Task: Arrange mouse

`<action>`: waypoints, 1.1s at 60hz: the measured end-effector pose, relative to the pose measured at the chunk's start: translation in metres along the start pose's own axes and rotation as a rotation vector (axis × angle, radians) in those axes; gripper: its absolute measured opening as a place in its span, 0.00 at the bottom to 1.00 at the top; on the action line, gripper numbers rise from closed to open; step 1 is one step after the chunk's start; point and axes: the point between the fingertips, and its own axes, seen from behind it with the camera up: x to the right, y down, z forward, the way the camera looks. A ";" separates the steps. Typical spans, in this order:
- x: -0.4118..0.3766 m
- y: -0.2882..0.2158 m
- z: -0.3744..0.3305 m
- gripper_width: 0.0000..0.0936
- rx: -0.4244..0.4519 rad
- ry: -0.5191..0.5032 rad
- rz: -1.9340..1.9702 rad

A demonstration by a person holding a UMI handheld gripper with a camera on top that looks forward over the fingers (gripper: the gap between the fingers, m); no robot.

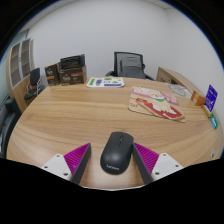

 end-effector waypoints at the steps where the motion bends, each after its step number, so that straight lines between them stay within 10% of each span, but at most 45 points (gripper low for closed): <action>1: -0.001 -0.001 0.001 0.93 0.001 -0.001 0.002; 14: -0.010 -0.013 0.015 0.92 0.004 -0.028 -0.004; 24: -0.009 -0.016 0.019 0.53 0.010 -0.023 -0.002; 45: -0.006 -0.026 0.006 0.32 0.010 -0.024 -0.016; 66: 0.089 -0.226 -0.036 0.32 0.239 0.044 0.117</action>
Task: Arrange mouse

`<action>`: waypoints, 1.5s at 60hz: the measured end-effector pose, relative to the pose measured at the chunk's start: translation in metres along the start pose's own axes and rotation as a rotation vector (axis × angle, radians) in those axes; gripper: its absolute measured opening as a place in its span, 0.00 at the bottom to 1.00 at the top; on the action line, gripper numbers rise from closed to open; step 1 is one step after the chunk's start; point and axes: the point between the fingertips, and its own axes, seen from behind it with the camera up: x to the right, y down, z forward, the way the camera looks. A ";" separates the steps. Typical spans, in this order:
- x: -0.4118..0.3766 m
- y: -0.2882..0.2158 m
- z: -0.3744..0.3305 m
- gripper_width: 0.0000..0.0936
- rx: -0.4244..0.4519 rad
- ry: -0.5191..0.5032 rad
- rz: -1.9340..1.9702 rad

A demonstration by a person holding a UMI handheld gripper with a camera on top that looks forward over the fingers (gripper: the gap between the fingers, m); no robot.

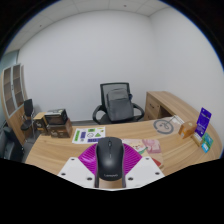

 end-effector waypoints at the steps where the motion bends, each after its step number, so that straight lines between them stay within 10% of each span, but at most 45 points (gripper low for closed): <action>1: 0.010 -0.009 0.005 0.32 0.009 0.016 -0.003; 15: 0.104 -0.028 0.084 0.32 0.008 0.153 0.013; 48: 0.127 0.124 0.163 0.34 -0.215 0.153 -0.005; 57: 0.125 0.124 0.162 0.65 -0.226 0.139 -0.004; 60: 0.129 0.118 0.156 0.94 -0.220 0.155 -0.007; 90: 0.090 0.083 -0.132 0.93 -0.171 0.049 -0.040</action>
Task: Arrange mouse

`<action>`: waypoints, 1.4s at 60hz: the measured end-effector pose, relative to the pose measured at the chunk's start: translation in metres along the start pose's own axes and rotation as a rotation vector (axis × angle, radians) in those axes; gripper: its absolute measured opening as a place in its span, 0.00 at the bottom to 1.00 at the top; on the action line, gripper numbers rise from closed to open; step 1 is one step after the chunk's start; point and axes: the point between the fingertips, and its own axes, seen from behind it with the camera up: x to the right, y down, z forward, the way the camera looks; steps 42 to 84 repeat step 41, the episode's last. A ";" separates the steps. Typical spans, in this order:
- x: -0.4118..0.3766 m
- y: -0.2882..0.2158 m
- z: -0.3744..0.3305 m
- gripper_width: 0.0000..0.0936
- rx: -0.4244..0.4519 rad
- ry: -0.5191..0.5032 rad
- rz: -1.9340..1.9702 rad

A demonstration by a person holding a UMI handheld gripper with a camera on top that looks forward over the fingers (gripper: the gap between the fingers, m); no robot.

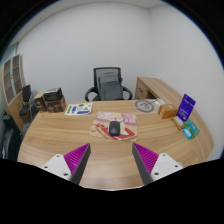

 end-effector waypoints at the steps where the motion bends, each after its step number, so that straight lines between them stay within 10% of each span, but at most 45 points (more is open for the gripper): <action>1: 0.000 0.005 -0.010 0.93 -0.003 0.000 -0.001; 29: 0.007 0.087 -0.133 0.93 -0.021 0.031 -0.020; 84: 0.000 0.096 -0.142 0.93 -0.040 0.022 -0.013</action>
